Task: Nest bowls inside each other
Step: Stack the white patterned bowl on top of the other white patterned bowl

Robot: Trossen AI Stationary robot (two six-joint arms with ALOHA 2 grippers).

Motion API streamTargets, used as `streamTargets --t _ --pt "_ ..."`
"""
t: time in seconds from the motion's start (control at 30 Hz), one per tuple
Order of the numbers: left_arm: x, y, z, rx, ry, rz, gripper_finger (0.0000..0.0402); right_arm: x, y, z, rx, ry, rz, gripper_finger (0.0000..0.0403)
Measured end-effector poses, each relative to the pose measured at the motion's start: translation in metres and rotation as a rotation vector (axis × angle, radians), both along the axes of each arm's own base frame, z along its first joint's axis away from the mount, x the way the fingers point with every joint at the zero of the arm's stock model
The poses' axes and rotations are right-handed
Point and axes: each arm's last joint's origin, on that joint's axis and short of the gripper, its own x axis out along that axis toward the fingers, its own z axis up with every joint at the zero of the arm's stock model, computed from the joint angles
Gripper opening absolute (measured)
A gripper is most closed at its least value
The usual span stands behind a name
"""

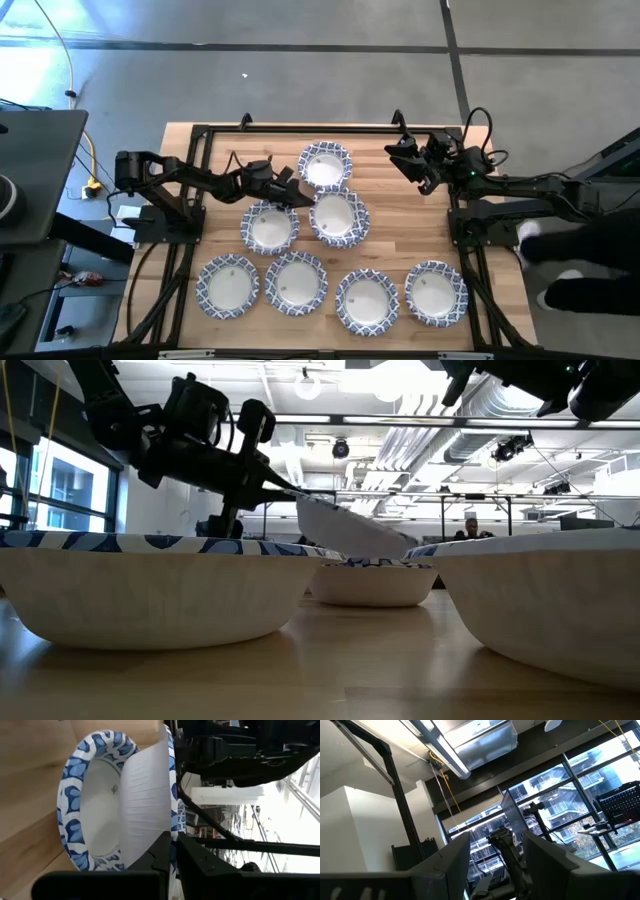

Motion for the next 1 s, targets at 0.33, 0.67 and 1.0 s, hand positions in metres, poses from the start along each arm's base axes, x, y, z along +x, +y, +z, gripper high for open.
streamTargets --t 0.33,0.67,1.0 --pt "0.001 -0.001 0.0 -0.006 0.004 0.035 0.0014 0.0 0.0 0.0 0.0 0.0 0.0 0.0172" --pt "0.014 0.003 0.012 0.02 0.034 0.029 0.0014 0.002 -0.001 -0.003 0.011 0.031 0.0 0.0172" --pt "0.036 0.002 -0.004 -0.012 0.097 -0.047 0.0014 0.002 0.0 -0.004 0.033 0.043 0.014 0.0172"
